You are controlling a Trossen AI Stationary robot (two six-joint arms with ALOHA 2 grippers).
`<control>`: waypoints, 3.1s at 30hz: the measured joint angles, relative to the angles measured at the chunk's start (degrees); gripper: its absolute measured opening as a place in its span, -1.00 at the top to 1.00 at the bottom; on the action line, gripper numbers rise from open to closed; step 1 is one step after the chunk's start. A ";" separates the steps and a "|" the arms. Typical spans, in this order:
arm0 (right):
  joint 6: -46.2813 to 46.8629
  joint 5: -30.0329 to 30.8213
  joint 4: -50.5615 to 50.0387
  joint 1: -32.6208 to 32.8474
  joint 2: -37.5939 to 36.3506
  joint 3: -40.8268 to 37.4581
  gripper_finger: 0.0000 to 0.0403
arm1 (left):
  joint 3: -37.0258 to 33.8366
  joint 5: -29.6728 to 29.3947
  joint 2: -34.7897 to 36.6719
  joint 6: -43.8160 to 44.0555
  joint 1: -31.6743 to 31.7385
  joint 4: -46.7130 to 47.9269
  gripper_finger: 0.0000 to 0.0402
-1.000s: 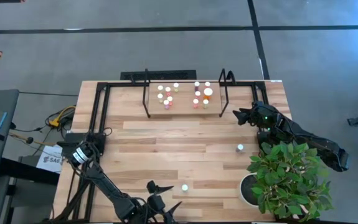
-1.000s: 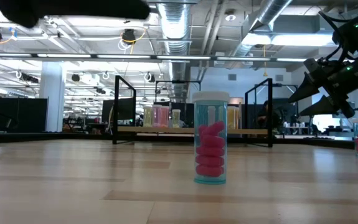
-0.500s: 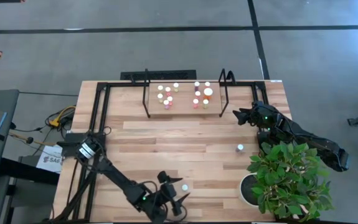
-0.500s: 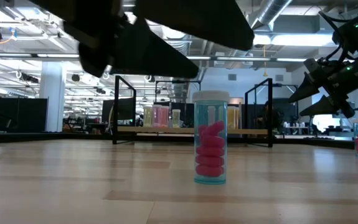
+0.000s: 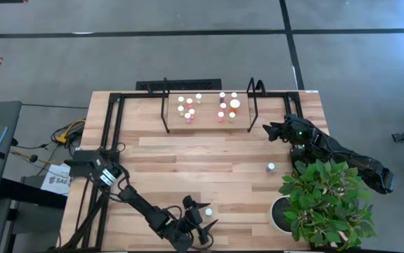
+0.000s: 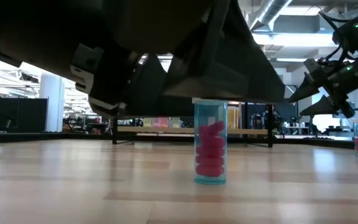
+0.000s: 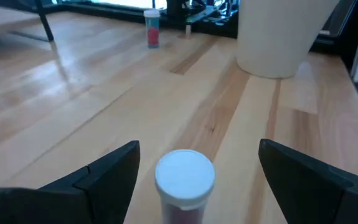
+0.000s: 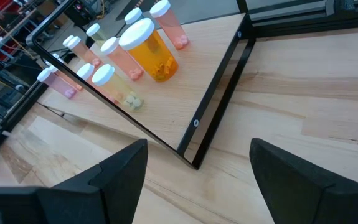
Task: Pick and place medicine bottles onto shelf by color
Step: Put the blue pill bottle on the shelf
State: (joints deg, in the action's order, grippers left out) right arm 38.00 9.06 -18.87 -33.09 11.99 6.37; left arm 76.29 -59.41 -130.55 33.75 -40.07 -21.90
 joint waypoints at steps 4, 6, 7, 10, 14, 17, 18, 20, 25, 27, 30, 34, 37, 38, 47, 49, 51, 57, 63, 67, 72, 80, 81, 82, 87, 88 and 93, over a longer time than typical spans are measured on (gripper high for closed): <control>0.00 0.01 0.00 0.00 0.00 0.00 -0.52 | 0.09 0.86 -0.02 -0.43 0.61 1.74 -0.58; 0.00 0.00 0.00 0.01 0.00 0.00 -0.52 | 0.04 0.48 -0.02 1.34 0.84 3.63 -0.58; 0.00 0.01 0.00 0.00 0.00 0.02 -0.52 | 0.04 0.41 -0.02 2.51 0.93 4.47 -0.58; 0.00 0.00 0.00 0.01 0.00 0.00 -0.52 | 0.06 0.35 0.01 5.66 1.10 8.23 -0.58; 0.00 0.00 0.00 0.01 0.00 0.00 -0.52 | 0.04 0.83 0.01 4.79 1.60 8.82 -0.53; 0.00 0.00 0.00 -0.01 0.00 0.00 -0.52 | 0.04 1.67 0.01 3.09 1.70 8.64 -0.40; 0.00 0.00 0.00 0.01 0.00 0.00 -0.52 | 0.04 1.60 0.01 3.10 1.66 8.49 -0.33; 0.00 0.01 0.00 0.00 0.00 0.00 -0.52 | 0.04 1.62 0.01 4.00 1.64 8.60 -0.20; 0.00 0.00 0.00 -0.01 0.00 0.00 -0.52 | 0.04 1.65 0.01 7.31 2.41 8.93 0.18; 0.00 0.00 0.00 0.00 0.00 0.00 -0.52 | 0.04 1.63 0.01 7.51 2.83 8.72 0.30; 0.00 0.02 0.00 0.01 0.00 0.00 -0.52 | 0.04 1.59 0.01 7.53 3.46 8.42 0.44; 0.00 0.00 0.00 -0.01 0.00 0.00 -0.52 | 0.04 1.65 0.01 6.03 4.40 6.64 0.52; 0.00 0.00 0.00 0.01 0.00 0.00 -0.52 | 0.04 1.60 0.01 4.46 5.10 5.09 0.55; 0.00 0.02 0.00 0.00 0.00 0.00 -0.52 | 0.04 1.60 0.01 3.99 5.27 4.62 0.56; 0.00 0.00 0.01 0.00 0.00 0.00 -0.52 | 0.07 2.85 0.01 5.24 5.44 5.02 0.60; 0.00 0.00 0.00 0.00 0.00 0.00 -0.52 | 0.07 3.12 0.01 4.12 5.46 4.97 0.61; 0.00 0.00 0.02 0.01 0.00 0.00 -0.52 | 0.07 3.46 0.01 3.83 5.46 5.01 0.61; 0.00 0.02 0.00 0.00 0.00 0.00 -0.52 | 0.09 2.91 0.01 3.90 5.09 5.28 0.61; 0.00 0.00 0.00 0.01 0.00 0.00 -0.52 | 0.09 -0.45 0.47 3.97 5.24 4.23 0.61; 0.00 0.00 0.01 0.01 0.00 0.00 -0.52 | 0.09 -2.47 1.66 3.19 6.30 4.37 0.61; 0.00 0.00 0.02 0.01 0.00 0.00 -0.52 | 0.10 -4.48 4.40 -0.48 9.30 5.23 0.61; 0.00 0.00 0.02 0.01 0.00 0.00 -0.52 | 0.11 2.82 9.95 2.79 18.76 15.70 0.59; 0.00 0.00 0.01 0.00 0.00 0.00 -0.52 | 0.11 3.95 10.84 2.54 20.12 16.53 0.59; 0.00 0.02 0.00 0.00 0.00 0.00 -0.52 | 0.11 5.34 11.83 1.41 21.74 17.30 0.59; 0.00 0.01 0.01 0.01 0.00 0.00 -0.52 | 0.11 10.97 16.34 -6.63 29.34 18.42 0.60; 0.00 0.02 0.02 -0.01 0.00 0.00 -0.52 | 0.11 11.17 17.11 -7.39 30.89 18.40 0.60; 0.00 0.00 0.01 -0.01 0.00 0.01 -0.52 | 0.11 11.77 19.64 -7.62 38.03 18.71 0.60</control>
State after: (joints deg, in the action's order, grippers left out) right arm 38.00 9.06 -18.86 -33.10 11.99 6.38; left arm 76.40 -47.64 -110.90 26.13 -2.05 -3.19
